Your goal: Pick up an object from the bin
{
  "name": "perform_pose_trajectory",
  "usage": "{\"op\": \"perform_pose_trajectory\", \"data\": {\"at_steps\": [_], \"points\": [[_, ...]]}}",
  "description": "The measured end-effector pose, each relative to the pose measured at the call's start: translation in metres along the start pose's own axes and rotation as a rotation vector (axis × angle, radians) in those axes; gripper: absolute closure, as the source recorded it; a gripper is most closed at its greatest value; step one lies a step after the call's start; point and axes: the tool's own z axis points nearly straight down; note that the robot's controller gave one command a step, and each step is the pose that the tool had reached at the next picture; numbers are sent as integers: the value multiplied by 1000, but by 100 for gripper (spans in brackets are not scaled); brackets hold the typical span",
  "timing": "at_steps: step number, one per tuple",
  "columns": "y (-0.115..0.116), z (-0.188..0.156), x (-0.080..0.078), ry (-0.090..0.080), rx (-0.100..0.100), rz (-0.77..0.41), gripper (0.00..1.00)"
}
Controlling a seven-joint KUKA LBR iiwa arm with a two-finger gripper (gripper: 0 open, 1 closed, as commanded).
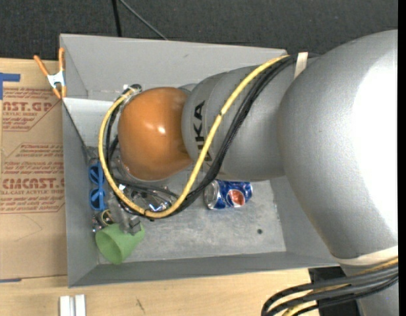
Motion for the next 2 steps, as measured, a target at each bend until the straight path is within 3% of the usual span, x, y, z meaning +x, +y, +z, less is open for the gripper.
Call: {"op": "perform_pose_trajectory", "data": {"at_steps": [1,2], "points": [[-1,-2,-1,-4,1,3,0],[-1,43,45,-2,1,2,0]]}}
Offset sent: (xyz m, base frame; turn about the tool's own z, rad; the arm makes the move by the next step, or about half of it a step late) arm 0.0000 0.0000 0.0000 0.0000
